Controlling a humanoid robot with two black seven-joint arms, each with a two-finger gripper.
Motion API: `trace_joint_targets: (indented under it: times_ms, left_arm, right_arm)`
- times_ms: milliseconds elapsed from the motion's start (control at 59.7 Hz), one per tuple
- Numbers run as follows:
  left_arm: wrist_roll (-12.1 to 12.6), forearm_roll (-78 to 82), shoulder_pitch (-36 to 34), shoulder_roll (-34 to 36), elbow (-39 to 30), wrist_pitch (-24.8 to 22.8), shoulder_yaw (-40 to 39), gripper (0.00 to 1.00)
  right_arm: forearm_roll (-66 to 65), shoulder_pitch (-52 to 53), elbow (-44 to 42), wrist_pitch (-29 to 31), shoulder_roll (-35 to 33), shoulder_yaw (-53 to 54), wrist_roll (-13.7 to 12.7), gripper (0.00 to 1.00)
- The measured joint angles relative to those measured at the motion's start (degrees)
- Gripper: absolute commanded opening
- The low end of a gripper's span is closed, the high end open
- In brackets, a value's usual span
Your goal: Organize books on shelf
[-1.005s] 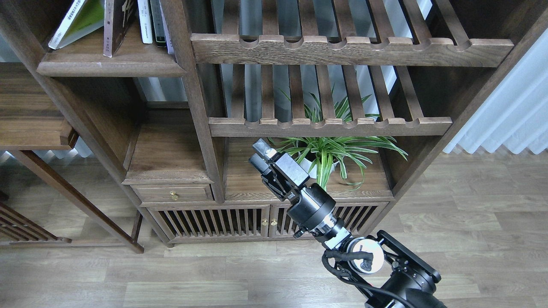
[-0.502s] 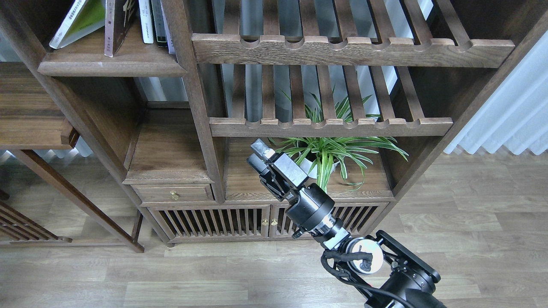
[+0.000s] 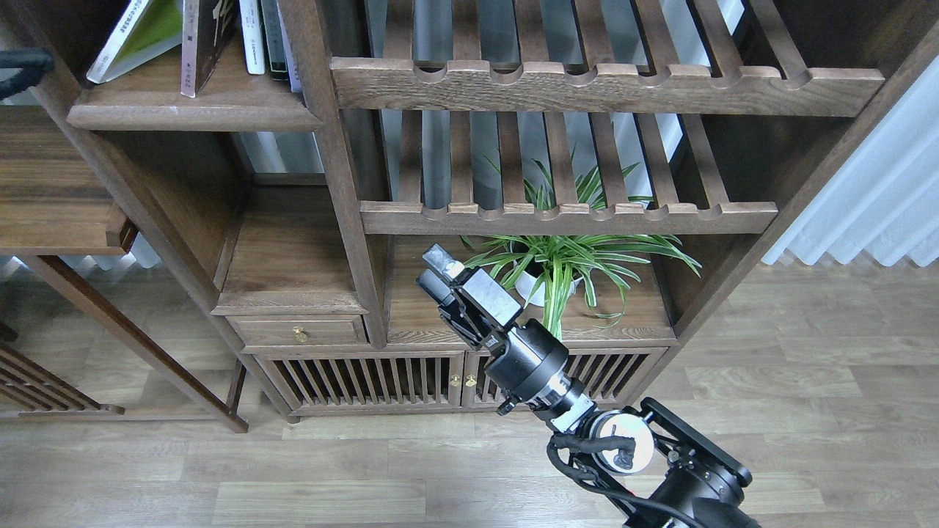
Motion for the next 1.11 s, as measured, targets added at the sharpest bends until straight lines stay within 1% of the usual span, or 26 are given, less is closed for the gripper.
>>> trace_joint_targets:
  times_ms: [167,435,569,670,754,1105]
  left_arm:
    - [-1.04,-0.03,-0.01,-0.86,-0.02,2.12,0.0,0.04]
    - [-1.19,-0.59,-0.05,-1.37,-0.15,3.66,0.11,0.05]
    - [-1.26,-0.69,-0.07,-1.2,-0.32,3.7,0.16,0.16]
    - [-1.26,-0.71,0.0,-1.07,-0.43,3.7,0.3,0.19]
    - [-1.26,-0.71,0.33,-0.88,-0.63,3.7,0.73,0.26]
    - [-1.26,-0.71,0.5,-1.11,-1.96,3.79,1.59,0.32]
  right_arm:
    - [0.0,-0.17,-0.14,0.0,0.0,0.21,0.0,0.89]
    - [0.0,-0.09,-0.33,0.0,0.0,-0.04,0.0,0.89]
    - [0.0,0.01,-0.41,0.0,0.0,-0.24,0.0,0.89]
    - [-0.02,0.07,-0.44,0.0,0.0,-0.26,0.0,0.89]
    - [-0.02,0.12,-0.44,0.0,0.0,-0.26,0.0,0.89]
    - [-0.01,-0.26,-0.6,0.0,0.0,-0.02,0.0,0.9]
